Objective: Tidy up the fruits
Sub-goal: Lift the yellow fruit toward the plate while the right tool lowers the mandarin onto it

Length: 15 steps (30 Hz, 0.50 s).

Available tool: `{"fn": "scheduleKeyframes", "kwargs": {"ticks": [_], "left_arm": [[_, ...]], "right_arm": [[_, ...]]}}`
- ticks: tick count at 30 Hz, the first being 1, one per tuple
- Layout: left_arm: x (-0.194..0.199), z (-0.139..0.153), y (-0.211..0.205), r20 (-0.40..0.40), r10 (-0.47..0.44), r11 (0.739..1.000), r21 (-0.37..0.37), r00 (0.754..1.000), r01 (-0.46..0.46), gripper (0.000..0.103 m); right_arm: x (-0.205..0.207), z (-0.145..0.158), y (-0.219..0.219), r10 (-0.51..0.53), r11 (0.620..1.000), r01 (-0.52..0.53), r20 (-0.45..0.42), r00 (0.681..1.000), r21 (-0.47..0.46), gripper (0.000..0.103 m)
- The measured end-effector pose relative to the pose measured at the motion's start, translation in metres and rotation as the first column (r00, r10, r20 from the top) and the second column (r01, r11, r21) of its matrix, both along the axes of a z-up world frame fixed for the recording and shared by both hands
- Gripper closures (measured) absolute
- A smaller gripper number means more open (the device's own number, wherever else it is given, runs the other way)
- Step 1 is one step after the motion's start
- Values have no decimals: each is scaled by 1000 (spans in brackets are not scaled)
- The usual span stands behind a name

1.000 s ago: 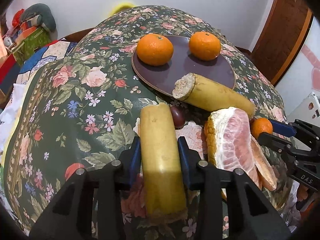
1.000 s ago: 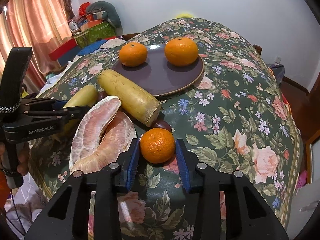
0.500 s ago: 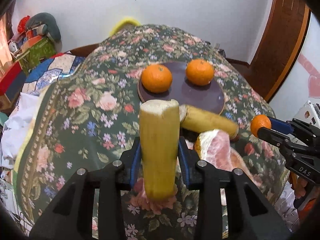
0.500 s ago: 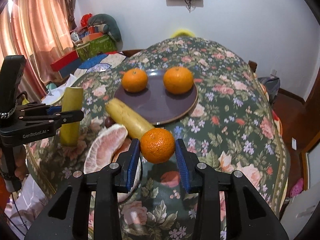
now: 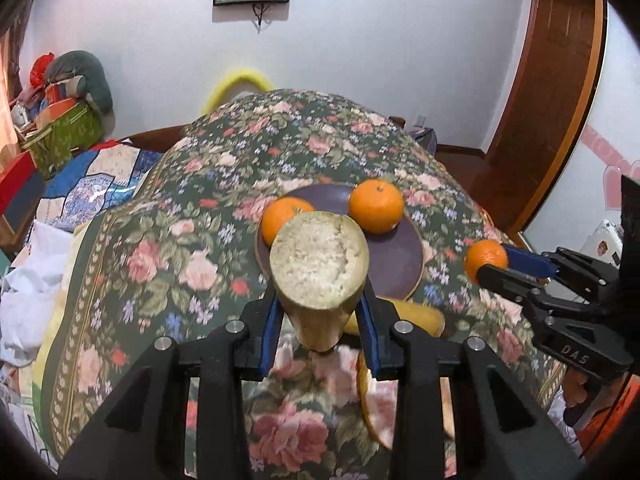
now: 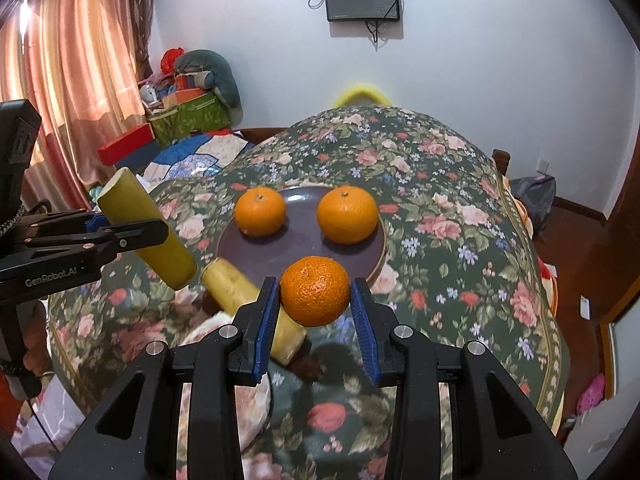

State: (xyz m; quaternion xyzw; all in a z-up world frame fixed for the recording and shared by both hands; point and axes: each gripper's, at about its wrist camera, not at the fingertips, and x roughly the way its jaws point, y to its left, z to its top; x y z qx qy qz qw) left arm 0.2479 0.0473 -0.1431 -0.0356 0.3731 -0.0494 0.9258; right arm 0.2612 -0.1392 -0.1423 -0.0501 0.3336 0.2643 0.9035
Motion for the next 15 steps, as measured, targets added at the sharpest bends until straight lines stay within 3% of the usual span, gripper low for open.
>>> {"fn": "scheduleKeyframes", "kwargs": {"ticks": [15], "left_arm": [[49, -4, -9, 15, -18, 1000, -12, 1000, 18, 69]], "right_arm": [[45, -13, 6, -14, 1000, 14, -8, 1000, 9, 70]]}}
